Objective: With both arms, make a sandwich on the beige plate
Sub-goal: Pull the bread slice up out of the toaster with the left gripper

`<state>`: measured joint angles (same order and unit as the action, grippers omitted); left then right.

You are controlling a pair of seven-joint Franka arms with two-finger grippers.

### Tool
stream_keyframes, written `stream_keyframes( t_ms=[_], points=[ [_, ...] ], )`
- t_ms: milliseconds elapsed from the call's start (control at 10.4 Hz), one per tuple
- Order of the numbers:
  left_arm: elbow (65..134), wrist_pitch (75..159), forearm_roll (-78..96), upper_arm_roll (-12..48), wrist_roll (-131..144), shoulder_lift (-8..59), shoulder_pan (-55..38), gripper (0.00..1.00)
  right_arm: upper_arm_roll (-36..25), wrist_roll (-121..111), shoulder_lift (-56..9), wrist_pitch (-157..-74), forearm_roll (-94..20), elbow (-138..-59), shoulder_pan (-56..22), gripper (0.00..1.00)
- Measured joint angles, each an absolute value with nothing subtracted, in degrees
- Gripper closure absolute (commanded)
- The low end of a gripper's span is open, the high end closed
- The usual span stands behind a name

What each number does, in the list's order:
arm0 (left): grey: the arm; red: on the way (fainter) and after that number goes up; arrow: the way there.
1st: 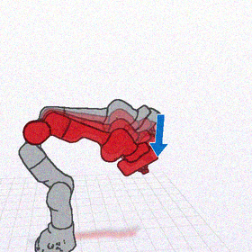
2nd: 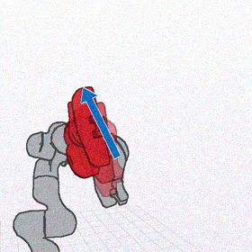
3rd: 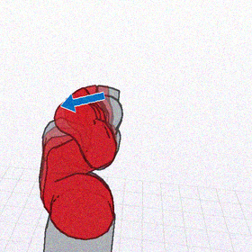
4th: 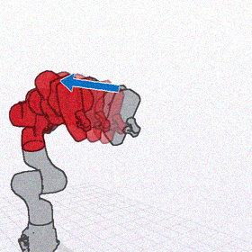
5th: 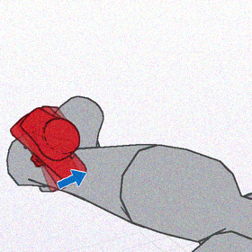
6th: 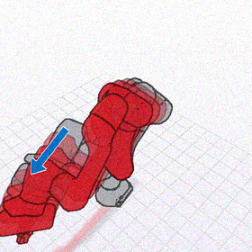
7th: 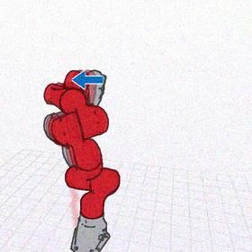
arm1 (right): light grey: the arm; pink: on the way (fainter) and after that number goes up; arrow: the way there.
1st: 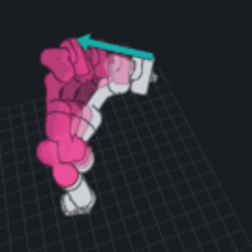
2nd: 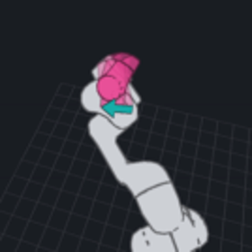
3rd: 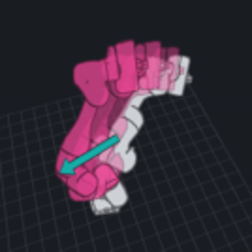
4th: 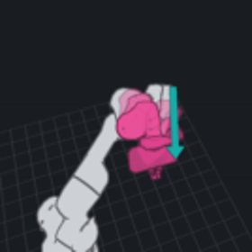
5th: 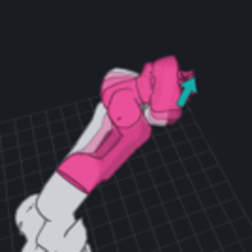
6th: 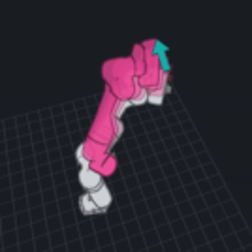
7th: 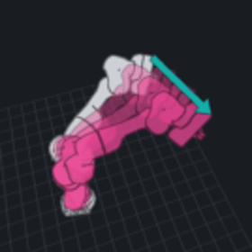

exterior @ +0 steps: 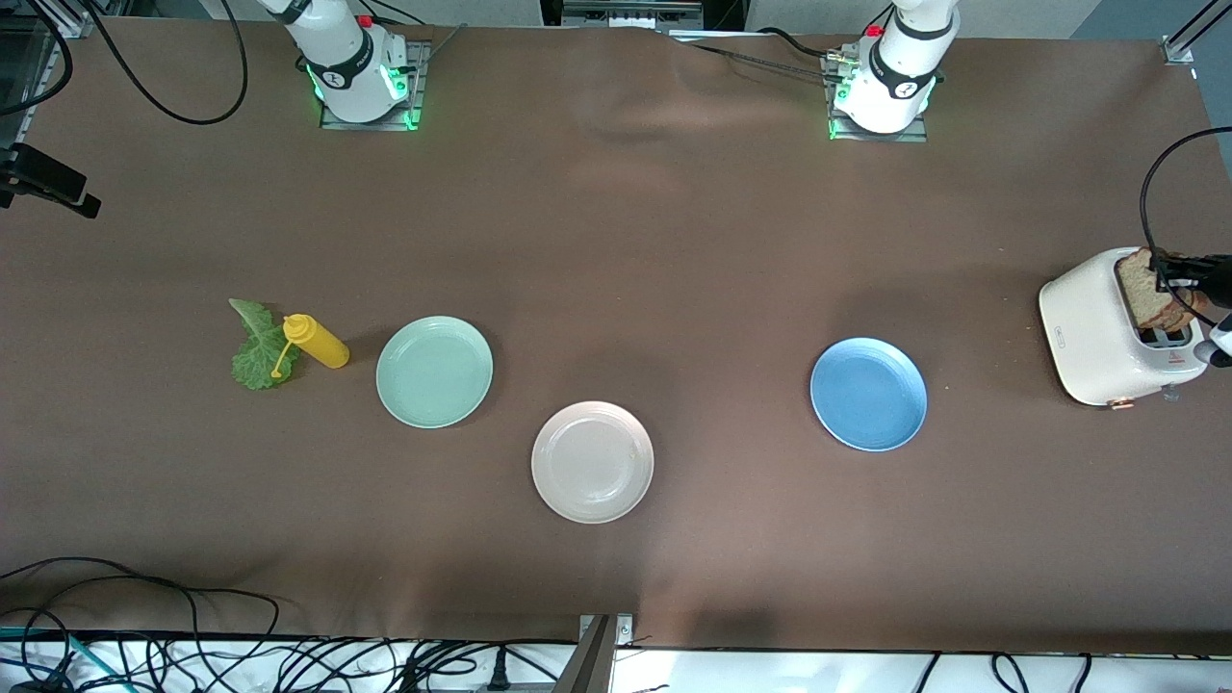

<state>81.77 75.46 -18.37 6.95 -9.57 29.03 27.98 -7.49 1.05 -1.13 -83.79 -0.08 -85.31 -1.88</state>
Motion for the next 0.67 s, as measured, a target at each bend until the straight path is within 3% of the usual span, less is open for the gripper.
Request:
stream_keyframes(
  t_ms=[386,675],
  points=[
    [78.1,71.1,-18.9,8.1,-11.5,25.3,27.9,1.0,-7.5,1.1,-1.1,-83.8,-0.1,-85.3,-1.9,0.0],
    [78.0,69.1,-18.4,13.2,-11.5,21.8,27.7,1.0,-7.5,1.1,-1.1,-83.8,-0.1,-85.3,-1.9,0.0]
  ],
)
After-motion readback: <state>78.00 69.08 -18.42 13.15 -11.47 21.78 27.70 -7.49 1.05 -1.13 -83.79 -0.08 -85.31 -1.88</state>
